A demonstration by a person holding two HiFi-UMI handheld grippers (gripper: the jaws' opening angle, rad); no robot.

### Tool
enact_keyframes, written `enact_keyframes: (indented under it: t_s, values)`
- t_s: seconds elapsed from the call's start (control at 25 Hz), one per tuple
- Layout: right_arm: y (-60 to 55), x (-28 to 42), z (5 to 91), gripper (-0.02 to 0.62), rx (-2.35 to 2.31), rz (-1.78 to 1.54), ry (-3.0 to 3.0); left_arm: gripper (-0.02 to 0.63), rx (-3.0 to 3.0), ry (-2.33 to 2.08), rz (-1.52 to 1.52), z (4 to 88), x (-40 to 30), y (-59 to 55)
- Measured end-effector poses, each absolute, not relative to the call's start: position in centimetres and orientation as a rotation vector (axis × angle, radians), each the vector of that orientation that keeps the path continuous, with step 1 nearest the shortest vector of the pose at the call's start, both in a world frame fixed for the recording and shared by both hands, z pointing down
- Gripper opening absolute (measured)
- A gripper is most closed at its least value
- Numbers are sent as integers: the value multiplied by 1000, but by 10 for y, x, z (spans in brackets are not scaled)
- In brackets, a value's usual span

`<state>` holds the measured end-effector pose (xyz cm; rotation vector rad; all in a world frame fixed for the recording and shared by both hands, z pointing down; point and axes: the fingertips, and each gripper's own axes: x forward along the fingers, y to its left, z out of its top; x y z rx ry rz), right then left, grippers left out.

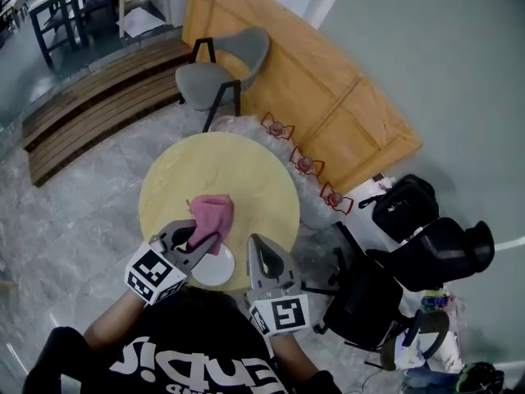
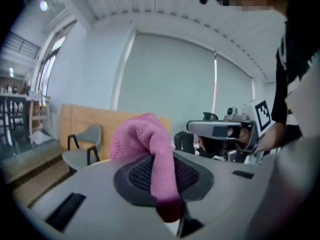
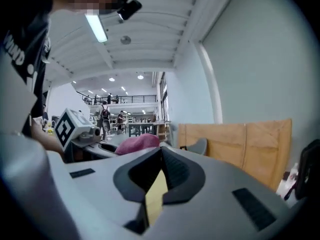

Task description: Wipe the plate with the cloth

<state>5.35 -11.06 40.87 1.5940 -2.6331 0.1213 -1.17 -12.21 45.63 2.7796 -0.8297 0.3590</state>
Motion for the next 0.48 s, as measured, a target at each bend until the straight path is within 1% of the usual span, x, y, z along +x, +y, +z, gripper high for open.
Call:
enact_keyframes:
  t_s: [0.08, 0.16, 0.48]
  values:
    - [-104, 57, 388, 23, 1662, -19, -2630, 62, 2850, -942, 222, 435, -17, -122]
    - [-99, 61, 382, 21, 1711, -83, -2627, 62, 2861, -1019, 133, 428, -22, -120]
    - [-95, 65, 401, 21, 1739, -5, -2605, 63, 2871, -1090, 104, 425, -23, -118]
